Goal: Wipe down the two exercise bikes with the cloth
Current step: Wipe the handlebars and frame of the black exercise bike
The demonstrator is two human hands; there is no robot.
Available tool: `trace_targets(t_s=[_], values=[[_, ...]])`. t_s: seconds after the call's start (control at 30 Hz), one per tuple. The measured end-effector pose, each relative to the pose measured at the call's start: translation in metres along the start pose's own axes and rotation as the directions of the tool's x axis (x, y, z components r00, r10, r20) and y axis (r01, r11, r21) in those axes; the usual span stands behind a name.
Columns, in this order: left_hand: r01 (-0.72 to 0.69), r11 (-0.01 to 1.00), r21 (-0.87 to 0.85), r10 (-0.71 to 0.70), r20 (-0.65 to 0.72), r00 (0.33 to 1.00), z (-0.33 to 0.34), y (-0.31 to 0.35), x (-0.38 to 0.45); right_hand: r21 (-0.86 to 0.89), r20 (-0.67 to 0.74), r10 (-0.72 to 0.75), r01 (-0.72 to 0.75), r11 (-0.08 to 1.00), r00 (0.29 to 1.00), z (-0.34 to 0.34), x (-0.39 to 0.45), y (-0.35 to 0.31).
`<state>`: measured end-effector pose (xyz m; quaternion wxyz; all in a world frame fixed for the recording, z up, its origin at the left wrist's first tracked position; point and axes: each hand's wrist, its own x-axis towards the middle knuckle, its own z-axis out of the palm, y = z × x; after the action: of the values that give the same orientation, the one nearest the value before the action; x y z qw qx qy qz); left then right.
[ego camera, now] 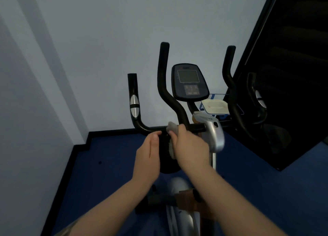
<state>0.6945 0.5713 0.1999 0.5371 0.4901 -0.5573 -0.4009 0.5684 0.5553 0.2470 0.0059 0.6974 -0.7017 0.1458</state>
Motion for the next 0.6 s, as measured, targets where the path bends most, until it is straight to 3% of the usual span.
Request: trace_targets(t_s=[0.1,0.17,0.3,0.37,0.47,0.6], values=[[-0.027,0.999,-0.035,0.029,0.078,0.997,-0.007,-0.008,-0.005,0.037,-0.021,-0.052,0.053,0.998,0.998,0.003,-0.016,0.008],[-0.030,0.999,-0.034,0.033,0.105,0.994,-0.008,-0.010,-0.008,-0.073,0.025,-0.082,0.084,0.994,0.996,-0.001,0.003,0.006],[0.015,0.999,-0.031,-0.015,0.000,1.000,0.002,-0.010,-0.016,-0.318,0.272,-0.283,0.363,0.876,0.920,-0.006,0.031,-0.012],[0.028,1.000,0.000,-0.028,-0.004,1.000,0.003,-0.008,-0.018,-0.314,0.342,-0.327,0.435,0.844,0.881,-0.009,0.034,-0.009],[0.014,0.998,0.065,-0.016,0.040,0.999,-0.003,-0.006,-0.018,-0.285,0.264,-0.388,0.456,0.843,0.883,-0.010,0.026,0.007],[0.006,0.994,0.111,-0.008,0.017,1.000,-0.006,-0.005,-0.019,-0.275,0.448,-0.415,0.564,0.779,0.792,-0.015,0.048,-0.002]])
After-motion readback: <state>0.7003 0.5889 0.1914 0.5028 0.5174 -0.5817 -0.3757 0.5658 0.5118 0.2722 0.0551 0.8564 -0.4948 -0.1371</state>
